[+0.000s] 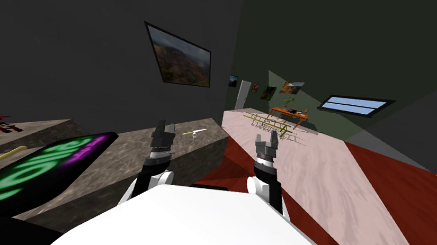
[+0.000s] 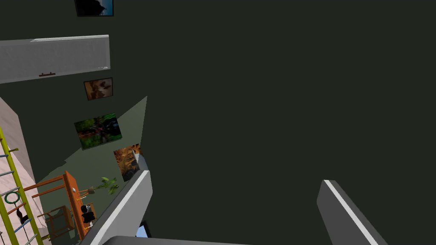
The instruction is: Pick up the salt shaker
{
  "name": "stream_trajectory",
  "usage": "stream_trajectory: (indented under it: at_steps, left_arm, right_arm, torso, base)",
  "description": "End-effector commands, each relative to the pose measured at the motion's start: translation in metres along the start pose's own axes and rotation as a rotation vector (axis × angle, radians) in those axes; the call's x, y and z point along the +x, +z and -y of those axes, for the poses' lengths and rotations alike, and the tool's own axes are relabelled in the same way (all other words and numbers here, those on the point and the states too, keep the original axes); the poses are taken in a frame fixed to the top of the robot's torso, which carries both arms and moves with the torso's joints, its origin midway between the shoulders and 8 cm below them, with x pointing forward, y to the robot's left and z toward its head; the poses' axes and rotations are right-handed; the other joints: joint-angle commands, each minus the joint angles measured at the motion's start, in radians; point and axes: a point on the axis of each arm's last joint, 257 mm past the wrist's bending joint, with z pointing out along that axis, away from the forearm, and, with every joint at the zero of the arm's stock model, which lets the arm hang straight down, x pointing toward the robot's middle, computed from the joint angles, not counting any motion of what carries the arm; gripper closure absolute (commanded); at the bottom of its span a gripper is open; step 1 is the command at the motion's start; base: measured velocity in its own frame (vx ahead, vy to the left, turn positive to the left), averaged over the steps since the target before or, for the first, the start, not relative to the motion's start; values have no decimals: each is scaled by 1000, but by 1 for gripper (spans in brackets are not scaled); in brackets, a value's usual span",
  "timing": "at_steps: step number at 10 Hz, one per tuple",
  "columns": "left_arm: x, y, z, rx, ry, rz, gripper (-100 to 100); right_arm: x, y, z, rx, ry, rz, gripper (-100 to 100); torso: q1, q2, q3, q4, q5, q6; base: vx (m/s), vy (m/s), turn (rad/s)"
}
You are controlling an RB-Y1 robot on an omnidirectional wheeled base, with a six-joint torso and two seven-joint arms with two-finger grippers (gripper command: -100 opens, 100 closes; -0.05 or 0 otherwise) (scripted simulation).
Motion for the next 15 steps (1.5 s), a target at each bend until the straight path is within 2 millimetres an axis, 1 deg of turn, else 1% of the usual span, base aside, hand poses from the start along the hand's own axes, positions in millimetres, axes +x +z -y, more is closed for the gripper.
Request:
stream_trajectory:
  at_steps: [1,4,6,7,9,10,12,14,15]
  left_arm:
    - [4,-3,-5,-7,22,-41,-100]
    - [9,-12,-26,-33,86,-127,-100]
    - [7,-21,-44,-53,140,-174,-100]
    - [7,-22,-45,-56,140,-175,-100]
    - [0,-31,-64,-77,199,-212,-100]
    - [0,-32,-67,-83,199,-213,-100]
    - [-11,-43,-88,-108,262,-243,-100]
    - [-19,-51,-101,-128,294,-256,-100]
    - [-26,-57,-111,-141,326,-269,-100]
  right_arm:
    - [0,0,0,0,0,0,0]
    - [0,0,0,0,0,0,0]
    - [0,0,0,0,0,0,0]
    - [0,0,0,0,0,0,0]
    - [0,0,0,0,0,0,0]
    - [0,0,0,0,0,0,0]
    - [0,0,0,0,0,0,0]
    - [0,0,0,0,0,0,0]
    - [0,0,0,0,0,0,0]
  torso:
    - [0,0,0,0,0,0]
    - [-3,-1,-1,0,0,0]
    - [-4,-3,-2,-1,-1,0]
    - [-5,-3,-2,-1,-1,0]
    - [-3,-3,-1,-1,-1,0]
    - [-4,-3,-2,-1,-1,0]
    - [-4,-2,-1,-1,-1,0]
    - [-8,-4,-2,-1,-2,0]
    - [-6,-3,-2,-1,-1,0]
  base:
    - [10,-16,13]
    - [23,-46,29]
    - [44,-83,49]
    - [23,-59,20]
    - [38,-60,52]
    - [34,-57,32]
    - [38,-82,65]
    - [51,-105,56]
    - [38,-56,66]
